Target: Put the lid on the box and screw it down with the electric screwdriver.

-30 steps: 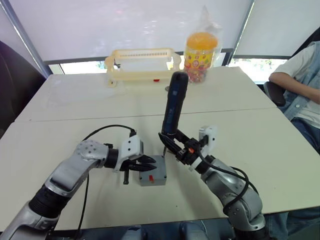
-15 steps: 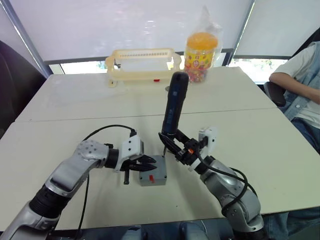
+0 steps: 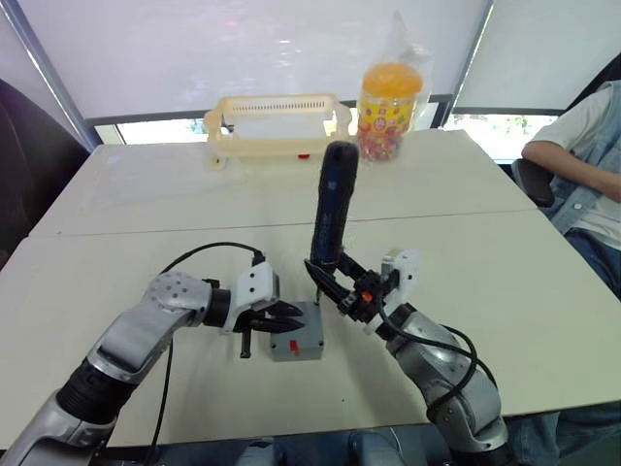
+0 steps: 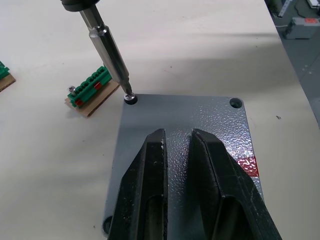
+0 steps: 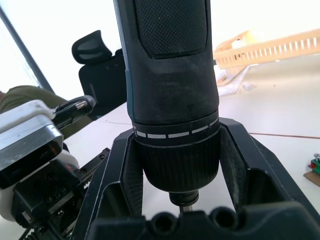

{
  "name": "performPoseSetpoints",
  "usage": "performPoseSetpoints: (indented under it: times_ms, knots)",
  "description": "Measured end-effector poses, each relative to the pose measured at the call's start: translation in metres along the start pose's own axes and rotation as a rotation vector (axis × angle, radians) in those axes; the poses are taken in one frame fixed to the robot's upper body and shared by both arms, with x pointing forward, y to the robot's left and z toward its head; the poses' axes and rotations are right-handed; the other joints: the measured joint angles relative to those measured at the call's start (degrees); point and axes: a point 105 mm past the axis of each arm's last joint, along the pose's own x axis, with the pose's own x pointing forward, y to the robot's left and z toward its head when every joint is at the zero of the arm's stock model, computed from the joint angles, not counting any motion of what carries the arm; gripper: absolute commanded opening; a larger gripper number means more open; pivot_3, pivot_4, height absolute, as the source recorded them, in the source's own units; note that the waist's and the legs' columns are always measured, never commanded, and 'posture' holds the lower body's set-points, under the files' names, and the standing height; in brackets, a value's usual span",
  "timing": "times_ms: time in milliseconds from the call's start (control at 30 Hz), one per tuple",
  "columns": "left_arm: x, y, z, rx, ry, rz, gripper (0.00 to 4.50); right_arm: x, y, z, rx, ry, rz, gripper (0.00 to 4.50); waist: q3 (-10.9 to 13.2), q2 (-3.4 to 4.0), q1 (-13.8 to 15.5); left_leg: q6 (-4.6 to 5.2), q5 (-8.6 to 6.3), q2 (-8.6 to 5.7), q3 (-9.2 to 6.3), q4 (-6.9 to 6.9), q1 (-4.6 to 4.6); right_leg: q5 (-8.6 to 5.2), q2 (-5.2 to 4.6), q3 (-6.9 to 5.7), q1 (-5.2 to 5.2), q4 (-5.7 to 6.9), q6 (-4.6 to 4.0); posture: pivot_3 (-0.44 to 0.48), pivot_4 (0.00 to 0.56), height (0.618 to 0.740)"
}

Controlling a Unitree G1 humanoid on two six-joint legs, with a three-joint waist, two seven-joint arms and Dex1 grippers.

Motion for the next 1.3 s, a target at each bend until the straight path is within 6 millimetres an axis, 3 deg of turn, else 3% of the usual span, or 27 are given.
performPoseSetpoints:
  times_ms: [600,1300]
  knots:
    - [0.001,-0.004,-0.002,-0.008,0.003,-0.008,0.80,0.000,0.004,-0.008,-0.115,-0.011,0.021,1.69,-0.5,0.00,0.0,0.00,0.00,0.02,-0.01,0.00,0.06,-0.01,0.02,0.00,0.08,-0.02,-0.01,0.000,0.150,0.740]
    - [0.002,-0.006,-0.005,-0.030,0.014,-0.016,0.80,-0.003,0.002,-0.017,-0.115,-0.005,0.006,1.69,-1.2,0.01,0.0,0.02,-0.01,0.05,-0.04,-0.01,0.12,-0.13,0.02,-0.02,0.19,-0.10,-0.16,0.000,0.150,0.740]
